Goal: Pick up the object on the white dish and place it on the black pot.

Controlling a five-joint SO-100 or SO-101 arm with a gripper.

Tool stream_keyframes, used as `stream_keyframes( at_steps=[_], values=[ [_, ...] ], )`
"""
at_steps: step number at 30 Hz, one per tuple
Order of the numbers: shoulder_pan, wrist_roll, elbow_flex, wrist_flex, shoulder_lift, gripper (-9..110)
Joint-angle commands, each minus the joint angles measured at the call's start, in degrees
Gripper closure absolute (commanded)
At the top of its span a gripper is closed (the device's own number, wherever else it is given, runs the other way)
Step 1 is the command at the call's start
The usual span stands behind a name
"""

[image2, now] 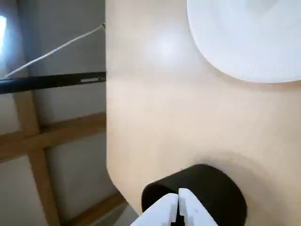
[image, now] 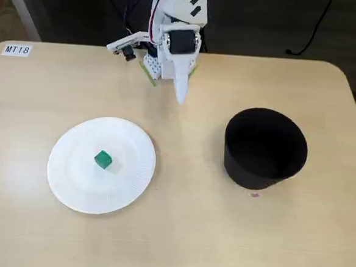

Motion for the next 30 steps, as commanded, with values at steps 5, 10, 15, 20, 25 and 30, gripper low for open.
stream_keyframes(
  at_steps=[5, 10, 15, 20, 25, 30],
  values=[
    [-1.2, -0.4, -22.1, 9.6, -27.3, 102],
    [-1.1, -0.5, -32.3, 15.0, -41.3, 102],
    [-0.5, -0.2, -36.3, 15.4, -49.9, 102],
    [0.7, -0.4, -38.5, 15.1, -57.1, 102],
    [1.4, -0.1, -39.5, 14.2, -61.5, 101],
    [1.4, 0.4, -39.4, 11.9, -63.1, 101]
  ],
)
